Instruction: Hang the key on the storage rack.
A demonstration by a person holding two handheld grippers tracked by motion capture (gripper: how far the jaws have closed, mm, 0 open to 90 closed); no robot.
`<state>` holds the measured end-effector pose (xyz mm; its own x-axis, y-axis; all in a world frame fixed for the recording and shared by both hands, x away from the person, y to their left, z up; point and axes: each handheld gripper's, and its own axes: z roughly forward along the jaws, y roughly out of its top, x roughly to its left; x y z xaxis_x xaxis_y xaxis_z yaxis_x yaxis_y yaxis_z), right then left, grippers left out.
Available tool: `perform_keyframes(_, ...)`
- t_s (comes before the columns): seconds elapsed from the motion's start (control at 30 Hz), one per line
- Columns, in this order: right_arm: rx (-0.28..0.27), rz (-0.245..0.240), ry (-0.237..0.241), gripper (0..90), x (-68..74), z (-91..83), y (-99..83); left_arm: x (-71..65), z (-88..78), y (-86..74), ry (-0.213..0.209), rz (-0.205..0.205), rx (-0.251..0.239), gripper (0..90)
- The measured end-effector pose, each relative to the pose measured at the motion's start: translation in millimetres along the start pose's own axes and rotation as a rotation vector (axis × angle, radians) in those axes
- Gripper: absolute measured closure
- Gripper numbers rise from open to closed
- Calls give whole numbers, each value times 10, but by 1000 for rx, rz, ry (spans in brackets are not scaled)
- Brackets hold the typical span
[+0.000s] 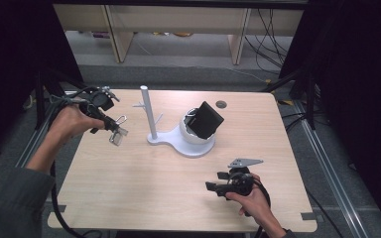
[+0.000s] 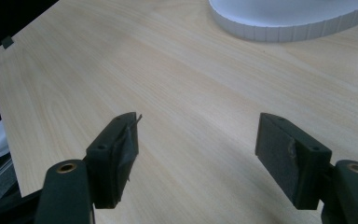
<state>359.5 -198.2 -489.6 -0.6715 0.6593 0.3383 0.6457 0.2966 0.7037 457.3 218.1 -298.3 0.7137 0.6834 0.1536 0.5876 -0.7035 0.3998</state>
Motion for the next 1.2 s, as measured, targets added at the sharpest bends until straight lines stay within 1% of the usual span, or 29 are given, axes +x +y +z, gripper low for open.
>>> perform_keyframes(0.07, 2, -2, -1, 310, 0, 4, -1, 14, -18, 32, 2, -9, -6, 750)
perform_keyframes(0.1, -2, 0, 12, 310, -6, 13, -2, 18, -17, 42, -1, -13, -13, 750)
perform_keyframes(0.13, 1, 0, 0, 311, 0, 2, 0, 25, -21, 54, -1, -10, 1, 750)
perform_keyframes(0.2, -1, -3, -3, 310, 2, 3, 1, 36, -16, 78, 6, -8, 7, 749)
perform_keyframes(0.23, -2, -9, -13, 311, -1, 3, -1, 39, -19, 87, 4, -12, 3, 750)
perform_keyframes(0.27, -5, -9, 3, 311, -8, 13, -2, 43, -24, 98, 2, -15, -6, 749)
perform_keyframes(0.33, 0, -2, -2, 311, -1, 8, -1, 46, -33, 127, 0, -17, -11, 749)
perform_keyframes(0.37, -2, -9, -5, 311, -3, 7, 0, 50, -41, 146, -1, -11, -6, 749)
perform_keyframes(0.4, -3, -10, 11, 311, -8, 14, -2, 48, -44, 164, 4, -13, -9, 749)
perform_keyframes(0.47, -2, 1, 12, 310, -6, 15, -1, 49, -58, 204, 0, -12, -6, 749)
perform_keyframes(0.53, -3, 3, 18, 311, -7, 13, 0, 44, -67, 246, 11, -3, -2, 749)
perform_keyframes(0.57, -2, 2, 15, 311, -7, 16, 0, 31, -71, 254, -2, -29, 6, 749)
perform_keyframes(0.6, -1, 0, 15, 311, -8, 17, -1, 52, -72, 284, 11, -9, -1, 749)
perform_keyframes(0.63, -1, 3, 14, 311, -8, 18, 0, 38, -74, 291, 6, -31, 3, 749)
perform_keyframes(0.7, -3, 3, 17, 311, -7, 15, 1, 33, -61, 322, 6, -34, 9, 750)
perform_keyframes(0.73, -4, 0, 15, 311, -7, 16, 1, 40, -56, 345, 10, -27, 11, 749)
perform_keyframes(0.77, -5, -9, 13, 310, -7, 17, -1, 40, -51, 354, 9, -34, 1, 749)
perform_keyframes(0.8, 12, 24, 15, 311, 23, 11, -5, 55, -40, 376, 9, -23, -9, 749)
perform_keyframes(0.83, 0, -8, -4, 311, 3, 20, -6, 44, -32, 381, 3, -38, 0, 750)
perform_keyframes(0.87, 1, -7, -5, 311, 6, 20, -6, 42, -20, 391, 7, -34, 11, 749)
perform_keyframes(0.93, 9, -6, 24, 310, 5, 30, -5, 44, 8, 409, 11, -41, 12, 749)
perform_keyframes(0.97, 11, 1, 25, 311, 8, 33, -7, 54, 19, 417, 9, -45, 10, 749)
perform_keyframes(1.0, 18, 32, 25, 311, 30, 27, -10, 70, 32, 425, 14, -41, -3, 749)
perform_keyframes(1.03, 16, 33, 26, 311, 26, 27, -9, 81, 41, 428, 20, -43, -1, 749)
perform_keyframes(1.07, 11, 23, 27, 311, 19, 30, -8, 83, 51, 433, 21, -47, -3, 749)
perform_keyframes(1.1, 8, -3, 26, 311, -1, 31, -5, 96, 53, 440, 16, -29, 4, 749)
perform_keyframes(1.13, 11, 18, 28, 311, 16, 29, -8, 90, 67, 448, 13, -44, -5, 749)
perform_keyframes(1.17, 10, -4, 25, 311, -3, 34, -5, 93, 76, 453, 13, -40, -6, 749)
perform_keyframes(1.2, 12, 13, 26, 310, 8, 35, -7, 88, 84, 457, 11, -45, -5, 749)
